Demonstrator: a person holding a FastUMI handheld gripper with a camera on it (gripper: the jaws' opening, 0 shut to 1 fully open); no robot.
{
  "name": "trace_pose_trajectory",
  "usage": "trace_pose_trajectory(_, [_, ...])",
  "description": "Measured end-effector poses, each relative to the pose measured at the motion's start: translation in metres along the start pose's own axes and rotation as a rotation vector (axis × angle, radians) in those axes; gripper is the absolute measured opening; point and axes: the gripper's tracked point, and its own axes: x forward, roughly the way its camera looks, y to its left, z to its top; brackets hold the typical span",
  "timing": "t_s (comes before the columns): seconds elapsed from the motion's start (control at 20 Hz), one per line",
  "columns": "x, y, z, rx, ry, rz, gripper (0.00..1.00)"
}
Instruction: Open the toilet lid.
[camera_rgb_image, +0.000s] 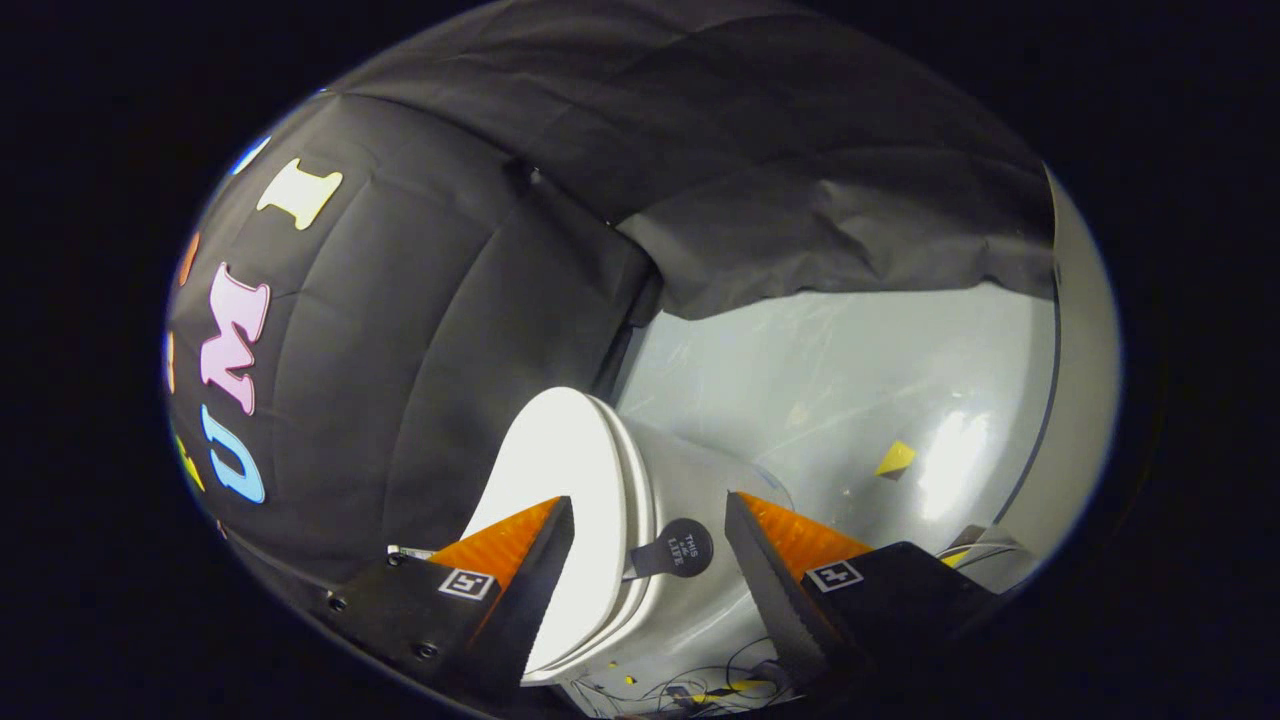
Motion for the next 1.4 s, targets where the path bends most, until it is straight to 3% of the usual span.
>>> trace_pose_trajectory(0.25, [0.024,-0.014,-0.018,0.129,0.078,0.056,0.93])
trace_pose_trajectory(0.3, [0.028,-0.015,-0.021,0.175,0.099,0.071,0.86])
trace_pose_trajectory(0.4, [0.036,-0.019,-0.029,0.238,0.132,0.098,0.84])
trace_pose_trajectory(0.55, [0.042,-0.019,-0.037,0.284,0.151,0.129,0.63])
trace_pose_trajectory(0.65, [0.045,-0.024,-0.037,0.301,0.137,0.119,0.25])
trace_pose_trajectory(0.7, [0.043,-0.024,-0.035,0.299,0.131,0.117,0.28])
trace_pose_trajectory(0.85, [0.042,-0.019,-0.035,0.292,0.118,0.145,0.12])
trace_pose_trajectory(1.15, [0.037,-0.014,-0.036,0.257,0.109,0.111,0.12])
trace_pose_trajectory(1.4, [0.005,0.027,-0.025,0.180,0.050,0.131,0.11])
